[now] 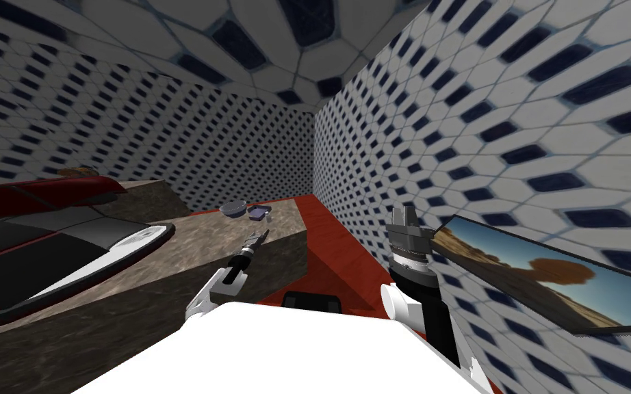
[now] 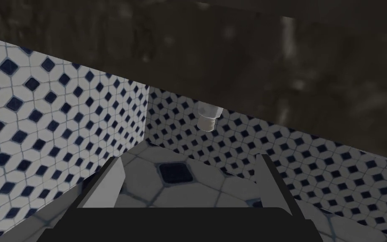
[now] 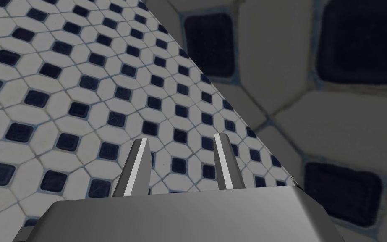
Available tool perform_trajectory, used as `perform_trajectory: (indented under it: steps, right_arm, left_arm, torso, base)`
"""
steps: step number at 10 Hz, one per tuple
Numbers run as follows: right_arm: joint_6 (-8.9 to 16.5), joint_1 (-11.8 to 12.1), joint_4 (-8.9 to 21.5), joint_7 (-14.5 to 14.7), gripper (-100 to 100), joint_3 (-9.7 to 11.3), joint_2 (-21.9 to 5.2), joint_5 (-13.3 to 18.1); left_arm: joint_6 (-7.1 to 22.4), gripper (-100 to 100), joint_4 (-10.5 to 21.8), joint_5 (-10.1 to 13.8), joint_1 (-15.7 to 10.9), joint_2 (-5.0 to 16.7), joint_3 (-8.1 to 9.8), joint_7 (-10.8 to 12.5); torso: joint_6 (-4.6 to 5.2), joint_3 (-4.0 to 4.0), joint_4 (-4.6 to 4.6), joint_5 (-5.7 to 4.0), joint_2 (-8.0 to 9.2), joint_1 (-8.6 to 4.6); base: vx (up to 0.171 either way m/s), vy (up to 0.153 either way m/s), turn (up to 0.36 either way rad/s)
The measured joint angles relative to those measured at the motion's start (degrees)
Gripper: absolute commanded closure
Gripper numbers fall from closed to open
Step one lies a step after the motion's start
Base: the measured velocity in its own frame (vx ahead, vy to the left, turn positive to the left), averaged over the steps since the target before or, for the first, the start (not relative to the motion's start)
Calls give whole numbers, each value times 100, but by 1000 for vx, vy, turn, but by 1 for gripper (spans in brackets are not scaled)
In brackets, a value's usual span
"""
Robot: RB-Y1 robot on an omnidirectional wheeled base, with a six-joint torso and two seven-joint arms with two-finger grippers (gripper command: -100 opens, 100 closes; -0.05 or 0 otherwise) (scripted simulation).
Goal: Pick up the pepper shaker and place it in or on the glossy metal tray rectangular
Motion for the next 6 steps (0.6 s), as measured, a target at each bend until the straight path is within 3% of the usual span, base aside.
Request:
perform_trajectory:
  steps: [4, 5, 6]
  right_arm:
    - [0, 1, 0, 0, 0, 0, 0, 0]
    - [0, 1, 0, 0, 0, -1, -1, 0]
    - [0, 0, 0, 0, 0, 0, 0, 0]
  left_arm:
    - [-45, -100, 544, -157, -466, 213, 166, -468]
    - [-28, -100, 598, -172, -546, 277, 185, -540]
    - [-21, 0, 601, -173, -556, 286, 188, -552]
  torso:
    - [0, -11, -4, 2, -18, 10]
    - [-2, -9, -4, 4, -15, 21]
    - [-3, 9, 1, 3, 20, 2]
  base:
    - [171, 66, -83]
    - [54, 36, -8]
    - [0, 0, 0]
